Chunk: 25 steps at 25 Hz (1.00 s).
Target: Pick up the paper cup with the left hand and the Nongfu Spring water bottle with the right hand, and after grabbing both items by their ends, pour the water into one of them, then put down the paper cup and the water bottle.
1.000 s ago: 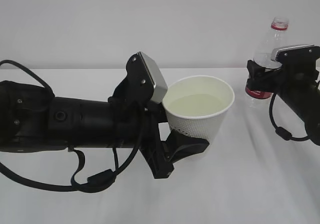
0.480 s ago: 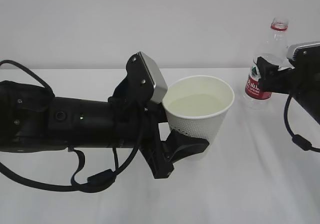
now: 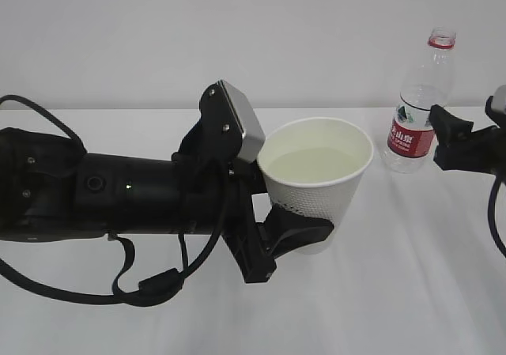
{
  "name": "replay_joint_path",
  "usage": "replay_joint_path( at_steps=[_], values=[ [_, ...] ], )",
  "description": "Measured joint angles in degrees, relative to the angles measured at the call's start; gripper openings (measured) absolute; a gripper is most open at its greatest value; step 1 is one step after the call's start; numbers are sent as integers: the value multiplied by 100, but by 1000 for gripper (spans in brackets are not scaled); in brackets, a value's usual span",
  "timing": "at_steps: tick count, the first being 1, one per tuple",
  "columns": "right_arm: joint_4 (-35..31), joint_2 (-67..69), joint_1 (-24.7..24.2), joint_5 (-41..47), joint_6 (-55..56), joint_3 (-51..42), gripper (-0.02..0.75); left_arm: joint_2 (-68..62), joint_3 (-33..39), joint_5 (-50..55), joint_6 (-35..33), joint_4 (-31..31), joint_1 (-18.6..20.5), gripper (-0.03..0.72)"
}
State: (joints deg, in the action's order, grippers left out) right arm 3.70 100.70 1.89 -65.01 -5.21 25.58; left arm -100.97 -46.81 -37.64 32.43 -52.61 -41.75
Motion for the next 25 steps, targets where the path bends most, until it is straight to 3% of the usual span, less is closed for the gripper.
replay_joint_path(
  at_steps=[9,19,25],
  values=[
    [68,-488,0,-23,9,-761,597,0,0,-13,0,0,0,501],
    [75,-507,0,-23,286,-789,596,0,0,-76,0,12,0,501],
    [75,-507,0,-23,411,-789,595,0,0,-162,0,591,0,501]
  ],
)
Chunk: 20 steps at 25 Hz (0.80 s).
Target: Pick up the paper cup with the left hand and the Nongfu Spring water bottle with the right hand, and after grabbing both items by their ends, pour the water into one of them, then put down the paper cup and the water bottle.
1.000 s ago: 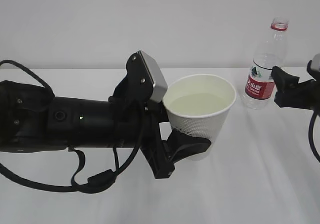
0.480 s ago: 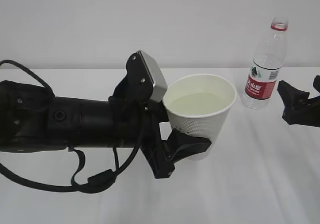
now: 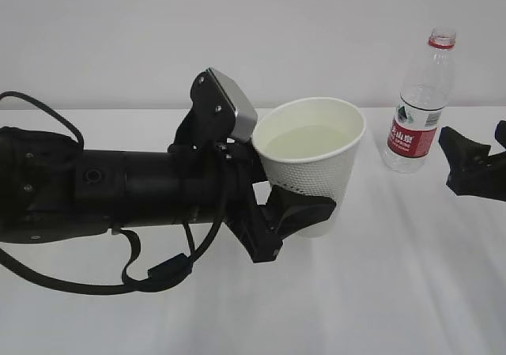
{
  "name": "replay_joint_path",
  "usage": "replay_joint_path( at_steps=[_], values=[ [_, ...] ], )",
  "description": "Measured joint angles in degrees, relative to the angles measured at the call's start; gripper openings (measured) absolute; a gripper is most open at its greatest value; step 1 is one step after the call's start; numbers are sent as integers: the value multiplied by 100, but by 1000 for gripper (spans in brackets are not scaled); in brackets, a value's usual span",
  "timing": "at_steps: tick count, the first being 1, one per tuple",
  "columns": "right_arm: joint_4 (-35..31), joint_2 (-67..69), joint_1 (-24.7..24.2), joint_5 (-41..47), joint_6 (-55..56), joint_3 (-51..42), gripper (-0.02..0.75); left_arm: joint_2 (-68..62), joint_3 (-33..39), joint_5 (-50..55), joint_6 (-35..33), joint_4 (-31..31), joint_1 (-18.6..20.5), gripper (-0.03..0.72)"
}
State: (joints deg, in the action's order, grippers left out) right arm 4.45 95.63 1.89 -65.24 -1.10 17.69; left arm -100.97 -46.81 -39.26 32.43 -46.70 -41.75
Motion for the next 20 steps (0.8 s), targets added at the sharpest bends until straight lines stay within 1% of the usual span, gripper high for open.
replay_joint_path(
  at_steps=[3,7,13,20],
  values=[
    [7,0,0,0,22,0,594,0,0,0,0,101,20,501],
    [24,0,0,0,36,0,594,0,0,10,0,110,163,501],
    [50,0,0,0,40,0,593,0,0,59,0,160,598,501],
    [50,0,0,0,49,0,593,0,0,106,0,172,1007,501]
  ],
)
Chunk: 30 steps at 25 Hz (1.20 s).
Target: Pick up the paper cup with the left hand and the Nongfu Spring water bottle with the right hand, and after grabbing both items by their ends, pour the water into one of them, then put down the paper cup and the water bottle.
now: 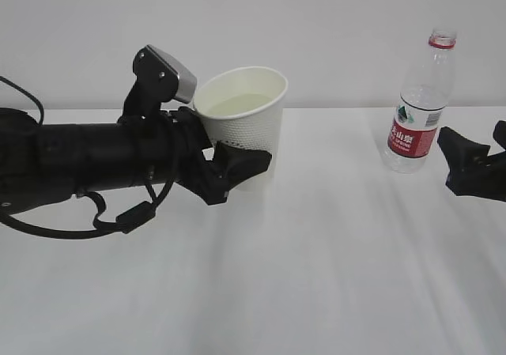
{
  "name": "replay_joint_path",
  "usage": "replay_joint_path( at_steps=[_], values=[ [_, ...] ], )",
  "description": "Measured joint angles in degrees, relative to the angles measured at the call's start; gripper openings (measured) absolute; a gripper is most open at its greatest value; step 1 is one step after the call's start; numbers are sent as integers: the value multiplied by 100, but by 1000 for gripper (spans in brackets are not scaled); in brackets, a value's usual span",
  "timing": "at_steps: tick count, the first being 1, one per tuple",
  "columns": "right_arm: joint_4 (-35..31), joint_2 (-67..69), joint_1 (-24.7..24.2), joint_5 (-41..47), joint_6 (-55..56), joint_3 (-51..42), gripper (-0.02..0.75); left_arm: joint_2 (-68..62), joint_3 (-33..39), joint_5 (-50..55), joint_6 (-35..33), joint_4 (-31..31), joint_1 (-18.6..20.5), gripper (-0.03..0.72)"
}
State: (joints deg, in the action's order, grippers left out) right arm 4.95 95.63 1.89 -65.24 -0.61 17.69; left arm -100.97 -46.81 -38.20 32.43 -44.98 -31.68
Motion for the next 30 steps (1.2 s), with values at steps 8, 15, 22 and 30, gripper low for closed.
replay_joint_path(
  at_steps=[8,15,22,30],
  values=[
    [0,0,0,0,0,0,591,0,0,9,0,0,505,501],
    [0,0,0,0,0,0,591,0,0,12,0,66,986,498],
    [0,0,0,0,14,0,590,0,0,22,0,264,1419,496],
    [0,0,0,0,14,0,590,0,0,22,-430,686,1733,496]
  ],
)
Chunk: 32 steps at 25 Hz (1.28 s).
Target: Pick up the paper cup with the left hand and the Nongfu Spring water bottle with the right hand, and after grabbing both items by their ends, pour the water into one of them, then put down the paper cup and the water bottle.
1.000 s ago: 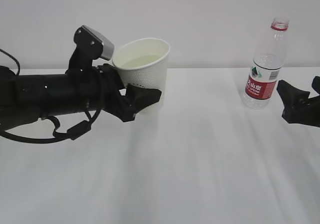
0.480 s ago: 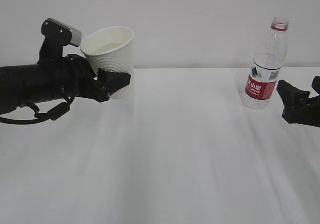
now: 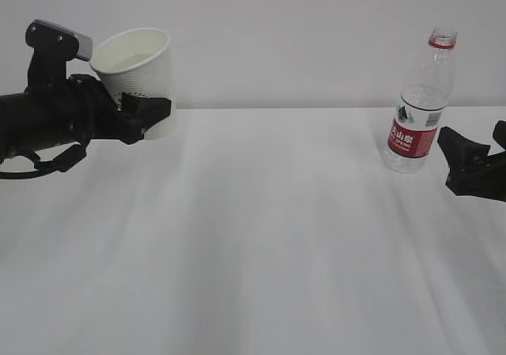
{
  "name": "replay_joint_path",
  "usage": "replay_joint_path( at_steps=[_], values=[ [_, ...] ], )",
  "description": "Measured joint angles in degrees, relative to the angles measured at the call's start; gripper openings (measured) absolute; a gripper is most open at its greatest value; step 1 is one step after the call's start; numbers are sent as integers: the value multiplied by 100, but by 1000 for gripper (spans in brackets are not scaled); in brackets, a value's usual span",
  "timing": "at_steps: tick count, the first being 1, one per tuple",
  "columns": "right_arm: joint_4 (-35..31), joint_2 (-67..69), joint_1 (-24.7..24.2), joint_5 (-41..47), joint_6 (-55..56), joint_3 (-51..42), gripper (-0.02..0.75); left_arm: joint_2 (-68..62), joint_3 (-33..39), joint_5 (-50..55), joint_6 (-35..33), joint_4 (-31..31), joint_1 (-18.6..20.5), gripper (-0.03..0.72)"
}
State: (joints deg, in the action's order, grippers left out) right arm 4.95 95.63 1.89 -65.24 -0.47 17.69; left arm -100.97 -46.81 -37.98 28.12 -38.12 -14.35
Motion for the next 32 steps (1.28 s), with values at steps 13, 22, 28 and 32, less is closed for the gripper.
replay_joint_path(
  at_steps=[13,22,28,32],
  values=[
    [6,0,0,0,0,0,589,-14,0,22,-573,868,341,496],
    [6,0,0,0,0,0,589,-426,0,0,-927,1606,473,496],
    [6,0,0,0,0,0,589,-658,0,-216,-1500,2508,473,496],
    [6,0,0,0,0,0,589,-850,0,-338,-1601,2923,473,496]
  ],
)
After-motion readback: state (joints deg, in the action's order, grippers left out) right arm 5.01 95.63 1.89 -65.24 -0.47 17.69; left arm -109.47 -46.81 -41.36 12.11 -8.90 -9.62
